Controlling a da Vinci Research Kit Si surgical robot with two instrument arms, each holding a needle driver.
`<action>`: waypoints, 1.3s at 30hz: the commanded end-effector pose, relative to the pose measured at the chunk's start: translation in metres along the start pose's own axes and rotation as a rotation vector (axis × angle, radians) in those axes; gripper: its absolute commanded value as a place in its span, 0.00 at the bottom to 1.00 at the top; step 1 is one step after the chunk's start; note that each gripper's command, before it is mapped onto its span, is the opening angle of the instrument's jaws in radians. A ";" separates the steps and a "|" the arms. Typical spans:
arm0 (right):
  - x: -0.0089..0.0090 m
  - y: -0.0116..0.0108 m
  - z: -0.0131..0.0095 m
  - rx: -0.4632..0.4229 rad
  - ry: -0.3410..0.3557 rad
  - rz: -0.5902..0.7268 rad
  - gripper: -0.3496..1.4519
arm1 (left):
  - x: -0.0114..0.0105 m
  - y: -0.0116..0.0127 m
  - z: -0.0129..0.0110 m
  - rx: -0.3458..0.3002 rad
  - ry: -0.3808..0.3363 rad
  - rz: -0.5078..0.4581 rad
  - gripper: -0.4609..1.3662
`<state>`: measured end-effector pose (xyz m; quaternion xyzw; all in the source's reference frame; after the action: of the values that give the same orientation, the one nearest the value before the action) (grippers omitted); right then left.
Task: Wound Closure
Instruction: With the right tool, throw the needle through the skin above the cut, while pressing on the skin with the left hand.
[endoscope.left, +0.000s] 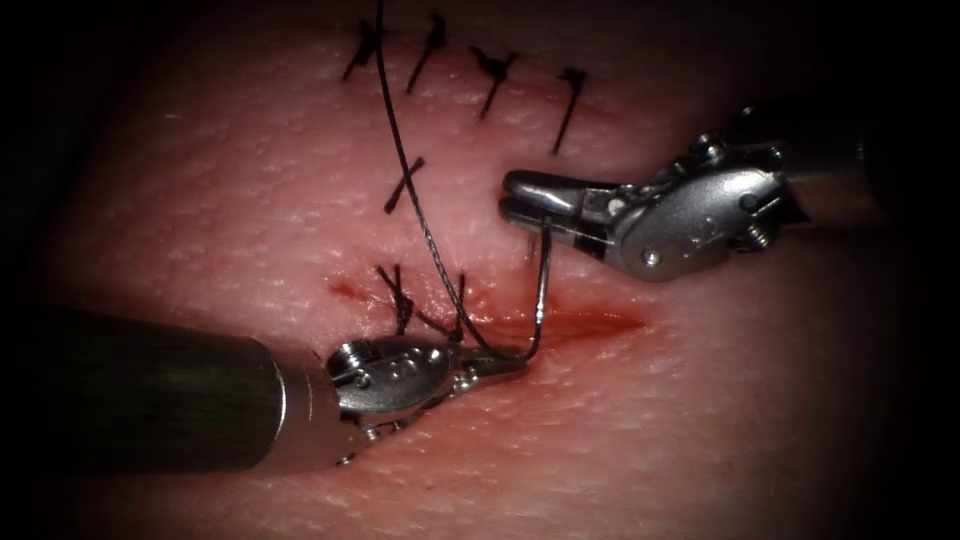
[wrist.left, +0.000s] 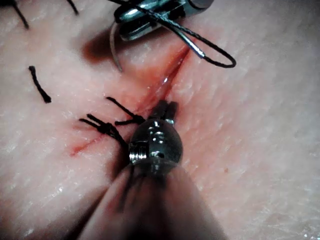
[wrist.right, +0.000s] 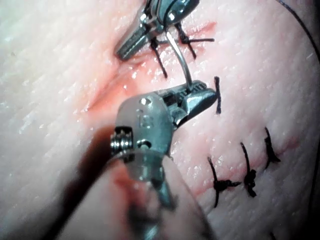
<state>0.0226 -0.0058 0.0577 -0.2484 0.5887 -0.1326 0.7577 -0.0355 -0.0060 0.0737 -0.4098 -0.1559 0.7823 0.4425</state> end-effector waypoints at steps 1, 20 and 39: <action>0.0000 -0.0001 0.0000 -0.004 -0.002 0.007 0.00 | 0.0000 0.0000 0.0000 0.004 0.002 0.000 0.26; -0.0018 -0.0083 -0.0019 0.053 -0.051 0.184 0.00 | 0.0002 -0.0003 -0.0006 0.012 0.014 -0.004 0.27; -0.0019 -0.0058 -0.0008 0.027 -0.055 0.278 0.00 | 0.0000 -0.0004 -0.0003 0.015 0.016 -0.002 0.25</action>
<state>0.0219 -0.0092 0.0617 -0.1559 0.5957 -0.0226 0.7876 -0.0351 -0.0058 0.0738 -0.4127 -0.1474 0.7796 0.4474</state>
